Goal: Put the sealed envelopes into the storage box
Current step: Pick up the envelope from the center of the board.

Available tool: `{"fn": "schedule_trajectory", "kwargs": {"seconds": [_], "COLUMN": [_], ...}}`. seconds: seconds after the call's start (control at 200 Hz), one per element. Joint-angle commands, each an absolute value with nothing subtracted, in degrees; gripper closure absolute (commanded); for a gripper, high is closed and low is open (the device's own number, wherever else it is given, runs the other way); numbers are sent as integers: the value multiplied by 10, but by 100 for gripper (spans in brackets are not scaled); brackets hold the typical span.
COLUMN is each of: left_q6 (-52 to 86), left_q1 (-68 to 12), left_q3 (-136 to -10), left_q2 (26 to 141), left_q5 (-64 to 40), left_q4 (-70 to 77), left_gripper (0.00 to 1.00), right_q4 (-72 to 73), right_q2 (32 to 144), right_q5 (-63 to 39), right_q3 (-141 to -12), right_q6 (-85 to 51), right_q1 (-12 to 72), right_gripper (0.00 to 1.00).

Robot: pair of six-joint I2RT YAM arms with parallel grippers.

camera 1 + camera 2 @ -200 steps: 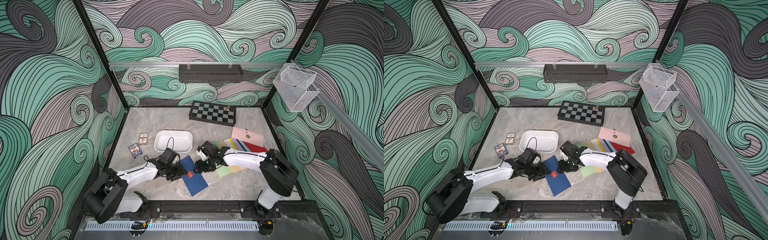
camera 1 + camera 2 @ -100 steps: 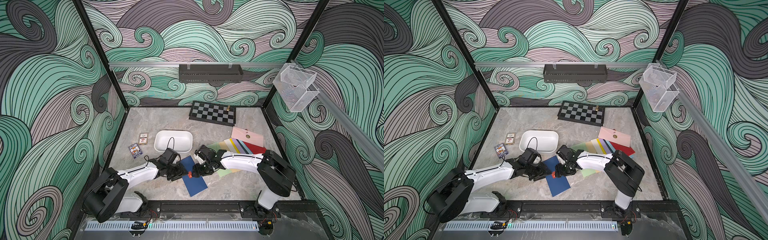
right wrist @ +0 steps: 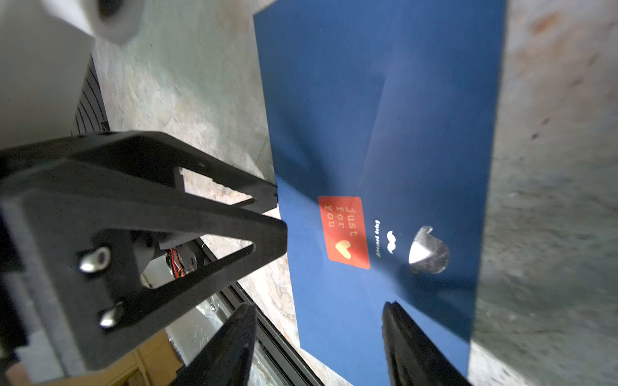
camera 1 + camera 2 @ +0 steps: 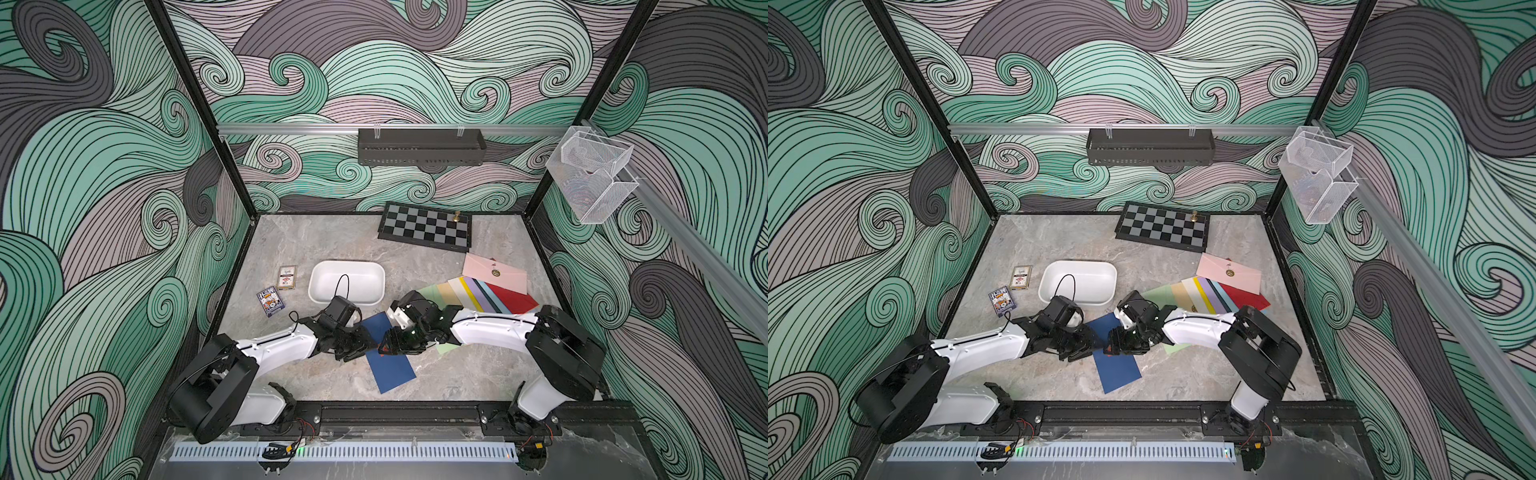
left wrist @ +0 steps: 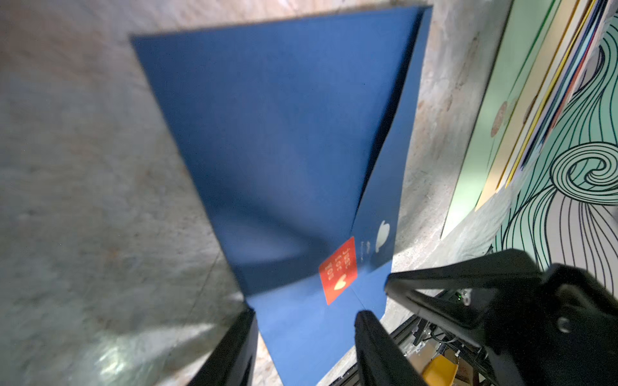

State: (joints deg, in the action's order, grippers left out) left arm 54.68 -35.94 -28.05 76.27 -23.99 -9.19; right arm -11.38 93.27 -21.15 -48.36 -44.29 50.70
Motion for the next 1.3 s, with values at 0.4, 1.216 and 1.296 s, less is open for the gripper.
{"fn": "schedule_trajectory", "kwargs": {"seconds": [0.4, 1.216, 1.296], "left_q6": [555, 559, 562], "left_q1": [-362, -333, -333], "left_q3": [-284, -316, -310], "left_q2": [790, 863, 861], "left_q5": [-159, -138, -145], "left_q4": [-192, -160, -148], "left_gripper": [48, 48, 48], "right_q4": [-175, -52, -17], "right_q2": [1062, 1048, 1049], "right_q5": [-113, -300, -332], "right_q3": [-606, -566, -559], "right_q6": [-300, -405, -429], "right_q1": [459, 439, 436], "right_gripper": [37, 37, 37]}}
